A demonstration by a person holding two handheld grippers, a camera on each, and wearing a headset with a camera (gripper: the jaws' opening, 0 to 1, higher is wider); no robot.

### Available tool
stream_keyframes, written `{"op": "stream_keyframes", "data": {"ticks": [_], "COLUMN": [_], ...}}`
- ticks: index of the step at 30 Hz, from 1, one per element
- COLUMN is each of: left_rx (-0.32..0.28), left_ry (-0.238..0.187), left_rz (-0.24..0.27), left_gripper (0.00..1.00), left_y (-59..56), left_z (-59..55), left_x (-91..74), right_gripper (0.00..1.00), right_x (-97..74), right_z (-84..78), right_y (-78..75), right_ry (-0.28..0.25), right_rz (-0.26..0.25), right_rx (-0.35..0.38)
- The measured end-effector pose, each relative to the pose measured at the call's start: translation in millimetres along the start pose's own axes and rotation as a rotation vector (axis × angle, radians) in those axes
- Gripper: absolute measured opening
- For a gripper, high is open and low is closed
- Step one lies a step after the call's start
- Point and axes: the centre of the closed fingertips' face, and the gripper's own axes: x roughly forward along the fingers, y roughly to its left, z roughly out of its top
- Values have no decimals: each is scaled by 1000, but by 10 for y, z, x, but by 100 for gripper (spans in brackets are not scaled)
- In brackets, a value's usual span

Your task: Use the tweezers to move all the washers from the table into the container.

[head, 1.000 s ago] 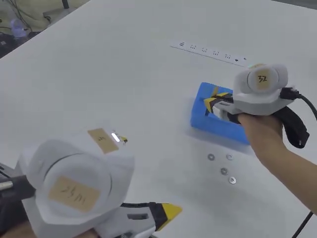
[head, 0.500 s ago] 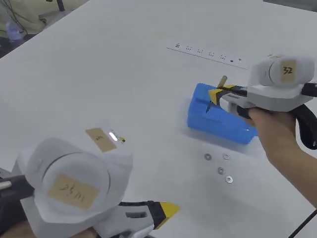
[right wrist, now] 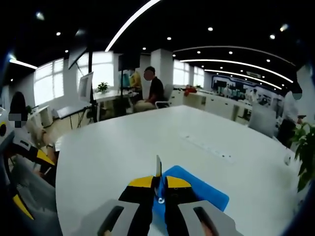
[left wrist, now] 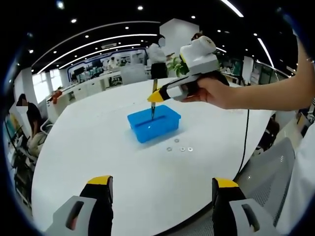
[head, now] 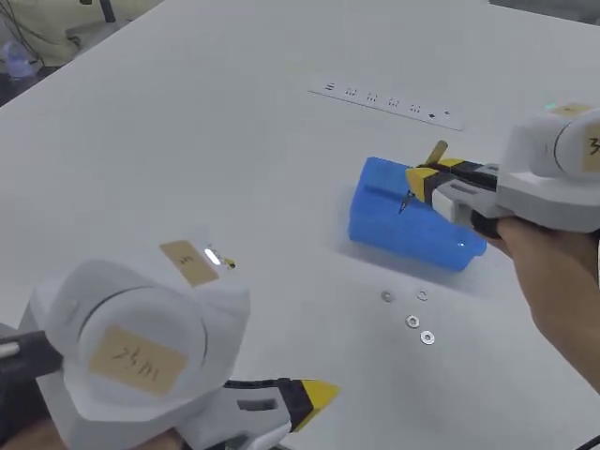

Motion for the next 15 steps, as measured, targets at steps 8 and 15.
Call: {"op": "stream_keyframes", "data": {"ticks": [8, 15], "left_rx": [-1, 2], "left_ry": [2, 2], "left_rz": [-2, -2], "left_gripper": [84, 84], "left_y": [3, 4], "left_z": [-15, -7], "left_x": [-1, -4], "right_gripper": [3, 3], "right_x": [-94, -147], "right_z": [45, -69], "right_y": [84, 158], "right_ry": [-19, -1], "right_rz": [12, 21], "right_rx": [11, 30]}}
